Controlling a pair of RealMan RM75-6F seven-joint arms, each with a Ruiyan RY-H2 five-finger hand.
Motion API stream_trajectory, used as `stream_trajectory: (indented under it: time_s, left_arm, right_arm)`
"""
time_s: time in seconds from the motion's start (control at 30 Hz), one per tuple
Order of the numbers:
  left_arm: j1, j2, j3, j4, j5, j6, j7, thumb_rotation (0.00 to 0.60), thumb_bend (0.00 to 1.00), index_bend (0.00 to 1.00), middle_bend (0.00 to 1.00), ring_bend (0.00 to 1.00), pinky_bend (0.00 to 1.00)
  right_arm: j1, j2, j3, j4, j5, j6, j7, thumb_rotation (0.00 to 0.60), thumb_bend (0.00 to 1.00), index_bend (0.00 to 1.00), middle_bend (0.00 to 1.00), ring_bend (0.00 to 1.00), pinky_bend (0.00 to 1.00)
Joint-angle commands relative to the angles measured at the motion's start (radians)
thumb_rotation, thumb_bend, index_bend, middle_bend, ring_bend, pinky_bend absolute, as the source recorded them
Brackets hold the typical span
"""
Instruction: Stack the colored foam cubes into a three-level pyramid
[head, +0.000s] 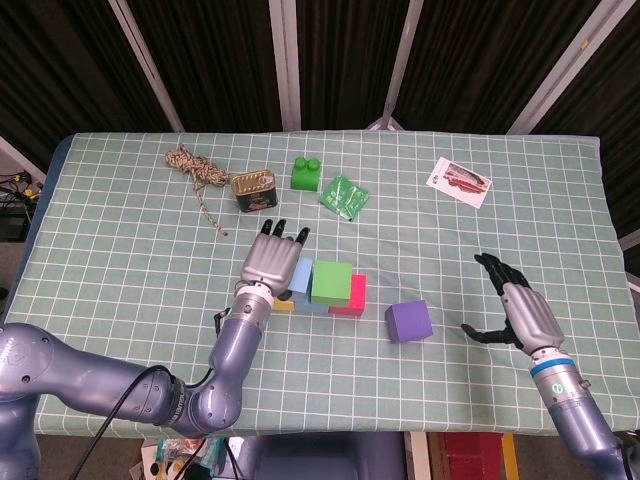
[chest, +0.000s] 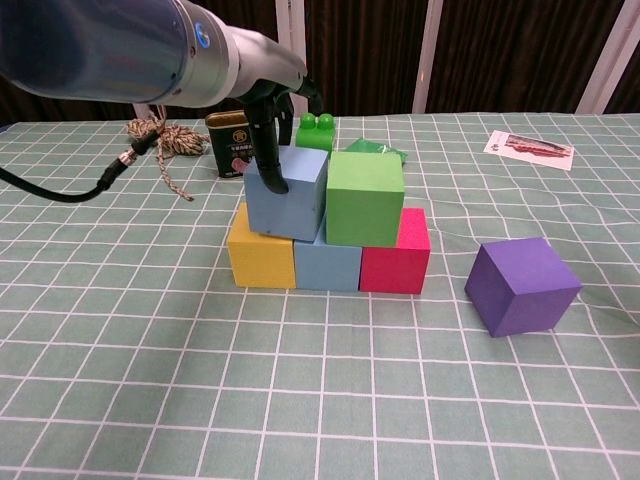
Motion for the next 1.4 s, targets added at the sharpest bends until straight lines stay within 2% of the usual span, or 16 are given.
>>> stream_trajectory:
  time_s: [0.03, 1.4]
  left_arm:
    - [-0.003, -0.001, 0.001, -0.001, -0.002, 0.005, 0.004, 0.600, 0.32, 0.09, 0.35, 0.04, 0.06]
    - [-0.016, -0.052, -0.011, 0.028, -0.008, 0.031, 0.012, 0.600, 0.32, 0.09, 0.35, 0.04, 0.06]
  right_arm:
    - [-0.001, 0.000, -0.001, -0.001, -0.002, 0.001, -0.001, 0.600, 0.24, 0.00, 0.00, 0.00, 0.00]
    - [0.005, -0.013, -0.009, 0.002, 0.005, -0.005, -0.019, 0.600, 0.24, 0.00, 0.00, 0.00, 0.00]
